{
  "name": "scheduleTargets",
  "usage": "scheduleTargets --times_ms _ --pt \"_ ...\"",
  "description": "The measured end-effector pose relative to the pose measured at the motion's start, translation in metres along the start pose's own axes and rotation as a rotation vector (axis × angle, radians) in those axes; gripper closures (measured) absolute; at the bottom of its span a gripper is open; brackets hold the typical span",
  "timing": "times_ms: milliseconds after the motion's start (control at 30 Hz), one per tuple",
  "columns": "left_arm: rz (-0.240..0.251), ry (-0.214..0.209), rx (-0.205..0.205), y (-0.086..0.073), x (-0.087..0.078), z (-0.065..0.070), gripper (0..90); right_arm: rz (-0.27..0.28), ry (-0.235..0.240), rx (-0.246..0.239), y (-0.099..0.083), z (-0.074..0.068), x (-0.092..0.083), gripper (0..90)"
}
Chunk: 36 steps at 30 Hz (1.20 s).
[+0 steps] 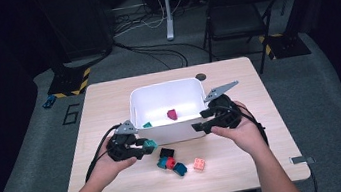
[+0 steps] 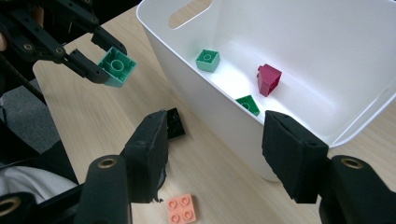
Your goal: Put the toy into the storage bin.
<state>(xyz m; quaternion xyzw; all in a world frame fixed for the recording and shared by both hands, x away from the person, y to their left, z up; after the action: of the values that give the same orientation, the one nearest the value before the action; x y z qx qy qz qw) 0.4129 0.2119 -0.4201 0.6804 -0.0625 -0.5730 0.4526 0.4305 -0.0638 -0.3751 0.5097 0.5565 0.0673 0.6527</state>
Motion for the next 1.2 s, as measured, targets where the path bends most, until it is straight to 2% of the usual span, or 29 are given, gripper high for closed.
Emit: scheduleTargets --times_ms 200,467,500,700,1200 --pt "0.01 0.004 0.021 0.02 -0.01 -0.001 58.2 -0.002 -0.001 0.002 0.0 0.0 0.0 40.1" --pt "0.013 -0.005 0.031 0.038 -0.011 -0.003 58.3 0.006 -0.004 -0.001 0.0 0.001 -0.001 40.1" --pt "0.013 -0.004 0.035 0.04 -0.011 -0.003 58.3 -0.001 -0.003 0.012 0.0 0.001 -0.002 40.1" --pt "0.023 -0.024 0.027 0.053 -0.007 -0.006 58.3 0.006 -0.004 0.005 0.0 0.002 -0.002 40.1" --pt "0.034 -0.006 0.021 0.091 0.009 -0.028 58.3 0.013 -0.009 0.009 -0.002 0.007 -0.004 40.1"
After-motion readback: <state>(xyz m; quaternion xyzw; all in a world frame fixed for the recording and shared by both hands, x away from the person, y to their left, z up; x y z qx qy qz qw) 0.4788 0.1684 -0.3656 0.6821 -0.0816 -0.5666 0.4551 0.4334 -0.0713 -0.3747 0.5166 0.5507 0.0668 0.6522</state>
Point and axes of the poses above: each handheld gripper's, and its own axes: x roughly forward along the jaws, y roughly out of its top, z roughly to its right, the point moved 4 cm from there along x, roughly forward along the jaws, and after that the axes turned 1 degree about y, right-handed, at the moved point
